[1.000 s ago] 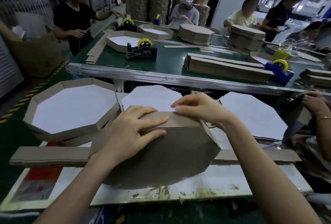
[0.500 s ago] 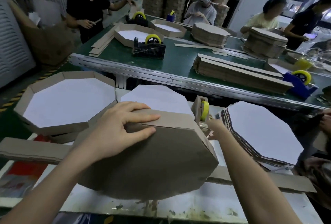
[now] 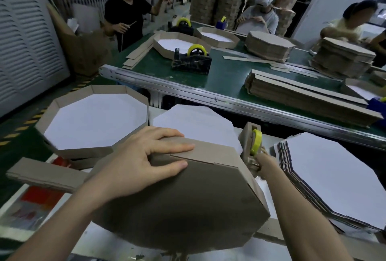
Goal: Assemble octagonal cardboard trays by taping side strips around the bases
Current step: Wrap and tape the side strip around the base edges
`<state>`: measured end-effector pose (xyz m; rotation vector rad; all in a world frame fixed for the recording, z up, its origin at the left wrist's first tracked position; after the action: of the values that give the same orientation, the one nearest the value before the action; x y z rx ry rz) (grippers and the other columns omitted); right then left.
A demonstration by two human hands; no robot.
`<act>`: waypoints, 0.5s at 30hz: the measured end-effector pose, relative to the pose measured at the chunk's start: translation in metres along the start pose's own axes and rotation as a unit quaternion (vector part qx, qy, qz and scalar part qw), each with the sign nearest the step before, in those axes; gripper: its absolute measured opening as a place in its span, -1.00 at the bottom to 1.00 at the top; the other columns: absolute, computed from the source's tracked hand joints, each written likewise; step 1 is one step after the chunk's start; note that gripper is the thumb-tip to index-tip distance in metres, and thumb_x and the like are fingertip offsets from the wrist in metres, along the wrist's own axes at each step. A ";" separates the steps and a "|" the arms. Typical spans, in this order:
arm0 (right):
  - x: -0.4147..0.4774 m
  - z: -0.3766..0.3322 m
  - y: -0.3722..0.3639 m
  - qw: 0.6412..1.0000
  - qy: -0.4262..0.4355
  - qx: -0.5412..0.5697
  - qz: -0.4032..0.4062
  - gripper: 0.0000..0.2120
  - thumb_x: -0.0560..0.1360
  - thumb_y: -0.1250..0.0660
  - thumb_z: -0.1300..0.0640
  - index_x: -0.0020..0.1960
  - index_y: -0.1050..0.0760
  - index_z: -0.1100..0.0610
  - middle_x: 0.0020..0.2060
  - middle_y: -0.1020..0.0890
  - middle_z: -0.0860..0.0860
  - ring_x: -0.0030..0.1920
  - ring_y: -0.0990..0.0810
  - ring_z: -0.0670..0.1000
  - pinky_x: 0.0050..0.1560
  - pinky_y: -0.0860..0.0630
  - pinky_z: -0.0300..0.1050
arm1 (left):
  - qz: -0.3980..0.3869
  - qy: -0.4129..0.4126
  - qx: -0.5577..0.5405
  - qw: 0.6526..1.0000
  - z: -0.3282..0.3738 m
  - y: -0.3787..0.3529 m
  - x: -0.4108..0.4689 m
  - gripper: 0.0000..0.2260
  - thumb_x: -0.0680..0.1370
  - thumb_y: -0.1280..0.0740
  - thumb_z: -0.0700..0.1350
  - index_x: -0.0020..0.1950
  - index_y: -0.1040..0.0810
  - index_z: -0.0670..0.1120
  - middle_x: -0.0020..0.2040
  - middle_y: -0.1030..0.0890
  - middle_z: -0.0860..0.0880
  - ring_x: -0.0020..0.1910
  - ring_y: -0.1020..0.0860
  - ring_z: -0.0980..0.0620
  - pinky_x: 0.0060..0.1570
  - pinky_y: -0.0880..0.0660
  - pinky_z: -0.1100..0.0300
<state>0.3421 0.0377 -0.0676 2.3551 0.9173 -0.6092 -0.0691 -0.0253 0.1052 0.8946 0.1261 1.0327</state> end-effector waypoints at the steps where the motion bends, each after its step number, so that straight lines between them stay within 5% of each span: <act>1: -0.001 0.002 0.001 0.999 0.000 0.036 -0.005 -0.90 0.54 -0.31 0.32 0.02 -0.41 0.21 -0.29 -0.52 0.15 -0.39 -0.50 0.04 -0.47 -0.38 -0.14 | 0.002 -0.004 0.003 1.000 0.000 0.000 0.001 -0.67 0.40 -0.22 0.42 0.17 -0.43 0.55 0.27 -0.37 0.48 0.32 -0.31 0.33 0.20 -0.36 0.18; 7: -0.021 0.017 0.003 0.986 0.041 0.159 0.003 -0.66 0.56 -0.33 0.15 0.27 -0.43 0.30 -0.15 -0.58 0.11 -0.21 -0.57 0.07 -0.09 -0.57 0.03 | 0.005 -0.013 0.007 1.000 -0.003 0.000 0.002 -0.67 0.41 -0.22 0.41 0.18 -0.43 0.55 0.27 -0.38 0.47 0.31 -0.32 0.31 0.16 -0.34 0.24; 12: -0.059 0.041 0.018 0.985 0.109 0.120 0.051 -0.80 0.55 -0.32 0.19 0.09 -0.53 0.30 -0.04 -0.56 0.18 -0.17 -0.53 0.08 -0.42 -0.44 -0.31 | 0.006 -0.019 0.015 1.000 -0.002 -0.002 0.004 -0.66 0.41 -0.20 0.42 0.19 -0.42 0.55 0.27 -0.37 0.48 0.30 -0.31 0.36 0.14 -0.35 0.25; 15: -0.068 0.054 0.024 0.989 0.142 0.019 0.027 -0.77 0.56 -0.32 0.25 -0.19 -0.53 0.40 0.10 -0.55 0.17 0.06 -0.52 0.10 -0.29 -0.44 -0.31 | 0.006 -0.017 0.014 1.000 -0.001 -0.003 0.003 -0.66 0.41 -0.20 0.42 0.18 -0.42 0.55 0.27 -0.37 0.48 0.29 -0.31 0.37 0.12 -0.33 0.29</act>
<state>0.3025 -0.0429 -0.0619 2.5351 0.9670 -0.2743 -0.0660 -0.0228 0.1039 0.9385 0.1067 1.0290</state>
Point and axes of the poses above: each hand's wrist, its own x-axis towards the middle knuckle, its own y-axis out of the back of the hand, z = x × y, the point moved 3 cm from there along x, towards the middle knuckle
